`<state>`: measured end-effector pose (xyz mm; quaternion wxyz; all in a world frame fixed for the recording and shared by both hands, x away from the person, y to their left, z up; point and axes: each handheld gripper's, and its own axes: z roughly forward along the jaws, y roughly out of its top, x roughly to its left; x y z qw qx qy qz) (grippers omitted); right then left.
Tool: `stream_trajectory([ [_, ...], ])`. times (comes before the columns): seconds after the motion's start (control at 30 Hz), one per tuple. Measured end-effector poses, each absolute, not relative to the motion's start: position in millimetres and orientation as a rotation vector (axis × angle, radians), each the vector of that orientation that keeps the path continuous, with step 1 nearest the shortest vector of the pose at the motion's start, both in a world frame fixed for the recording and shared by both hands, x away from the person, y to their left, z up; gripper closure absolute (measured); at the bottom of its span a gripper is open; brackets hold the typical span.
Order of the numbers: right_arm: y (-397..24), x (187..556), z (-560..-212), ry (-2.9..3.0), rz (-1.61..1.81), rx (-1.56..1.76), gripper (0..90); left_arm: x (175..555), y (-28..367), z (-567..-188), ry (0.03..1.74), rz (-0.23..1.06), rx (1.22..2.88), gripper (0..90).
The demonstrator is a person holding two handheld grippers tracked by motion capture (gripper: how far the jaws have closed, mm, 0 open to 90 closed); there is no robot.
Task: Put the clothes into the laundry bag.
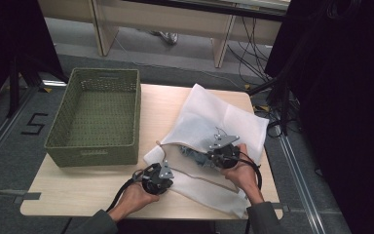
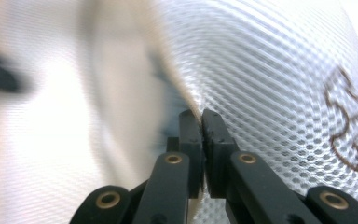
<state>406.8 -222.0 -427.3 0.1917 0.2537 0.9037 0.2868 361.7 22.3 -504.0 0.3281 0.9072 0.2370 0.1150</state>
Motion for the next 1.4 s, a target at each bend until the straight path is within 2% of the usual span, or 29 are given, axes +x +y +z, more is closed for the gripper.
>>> stream_trajectory([
  [0.13,-205,387,-431,2.646,0.747,0.621,88.5,361,21,-504,0.636,0.295,2.370,88.9],
  [0.17,-202,383,-439,2.692,0.718,0.607,88.5,361,22,-503,0.630,0.323,2.373,88.9],
  [0.27,-198,383,-467,2.768,0.600,0.639,88.4,360,20,-505,0.646,0.249,2.358,88.8],
  [0.33,-199,388,-478,2.768,0.567,0.615,88.3,358,20,-504,0.638,0.270,2.372,88.8],
  [0.43,-204,389,-477,2.771,0.587,0.673,88.2,353,17,-504,0.636,0.230,2.372,88.6],
  [0.7,-216,390,-475,2.745,0.572,0.682,88.1,336,-1,-504,0.598,0.244,2.374,88.4],
  [0.87,-223,392,-475,2.726,0.588,0.675,88.0,331,-15,-505,0.573,0.170,2.351,87.9],
  [0.9,-225,392,-475,2.740,0.588,0.687,87.8,332,-17,-504,0.538,0.175,2.390,87.7],
  [0.97,-229,392,-475,2.728,0.610,0.707,87.7,331,-27,-505,0.579,0.188,2.349,87.4],
  [1.03,-232,391,-472,2.717,0.612,0.715,87.7,334,-33,-505,0.536,0.201,2.369,87.1],
  [1.1,-236,391,-469,2.713,0.624,0.699,87.6,335,-40,-506,0.580,0.187,2.341,86.7],
  [1.23,-244,392,-466,2.669,0.648,0.704,87.3,343,-44,-504,0.536,0.178,2.373,86.3],
  [1.33,-248,392,-465,2.650,0.647,0.763,87.3,342,-51,-506,0.600,0.162,2.319,86.1],
  [1.37,-249,393,-465,2.651,0.648,0.746,87.2,345,-49,-504,0.540,0.171,2.370,85.8],
  [1.4,-249,393,-465,2.645,0.654,0.750,87.1,342,-51,-505,0.574,0.158,2.348,84.3],
])
